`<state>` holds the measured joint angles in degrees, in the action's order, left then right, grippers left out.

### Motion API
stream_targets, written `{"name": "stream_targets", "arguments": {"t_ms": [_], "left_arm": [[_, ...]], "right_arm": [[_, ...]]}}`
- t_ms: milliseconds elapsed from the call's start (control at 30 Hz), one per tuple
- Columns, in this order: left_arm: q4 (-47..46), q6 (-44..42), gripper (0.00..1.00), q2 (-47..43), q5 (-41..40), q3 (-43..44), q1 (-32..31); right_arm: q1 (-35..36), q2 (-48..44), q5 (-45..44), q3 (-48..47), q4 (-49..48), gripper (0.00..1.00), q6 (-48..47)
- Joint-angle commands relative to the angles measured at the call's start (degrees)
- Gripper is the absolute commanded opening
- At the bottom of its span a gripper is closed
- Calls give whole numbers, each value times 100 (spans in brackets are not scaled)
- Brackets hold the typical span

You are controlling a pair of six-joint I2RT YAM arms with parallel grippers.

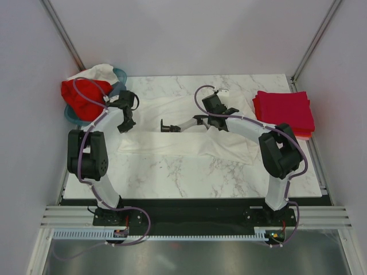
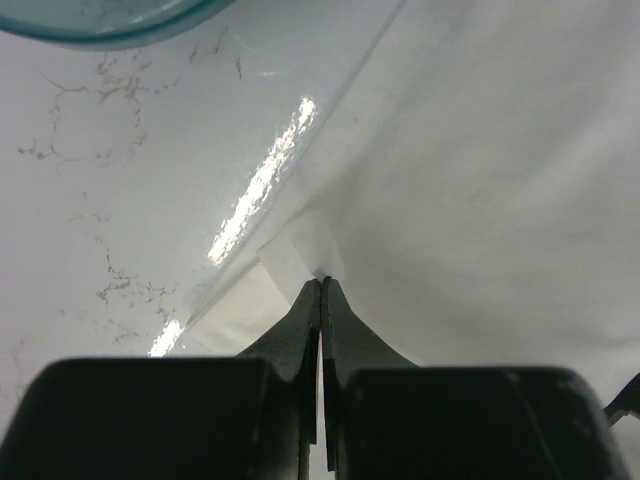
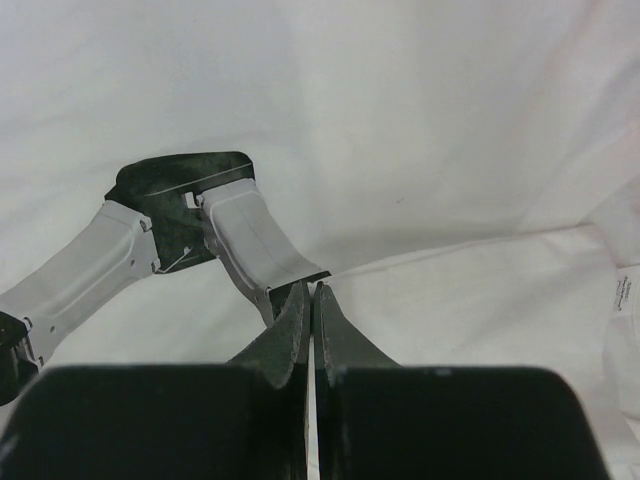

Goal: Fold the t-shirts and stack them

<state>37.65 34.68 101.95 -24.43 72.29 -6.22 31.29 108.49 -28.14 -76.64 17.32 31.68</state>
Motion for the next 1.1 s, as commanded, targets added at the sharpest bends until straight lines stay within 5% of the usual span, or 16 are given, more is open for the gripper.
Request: {"name": "stream_targets", "arguments": {"t_ms": [0,300,433,667,800,900,1067], "left_arm": [[224,250,2,-9,-492,434,24],[506,364,2,773,-801,997,24],[489,382,4,1037,-722,1164,24],[454,225,23,792,-660,1164,-37],[445,48,52,353,-818,1112,-239],[375,-57,57,-43,-600,1068,-345],[-545,-347,56,-797,1533,394,-590]], "right_arm": [[0,32,-77,-175,-53,0,22],[0,305,-104,-316,-36,3,22],[0,331,-95,-325,-10,39,-13],[-131,-353,-236,43,-10,59,31],[-587,-985,71,500,-27,59,101],[-1000,-1224,361,763,-45,57,136],[-1432,-1225,547,1037,-124,54,14]]}}
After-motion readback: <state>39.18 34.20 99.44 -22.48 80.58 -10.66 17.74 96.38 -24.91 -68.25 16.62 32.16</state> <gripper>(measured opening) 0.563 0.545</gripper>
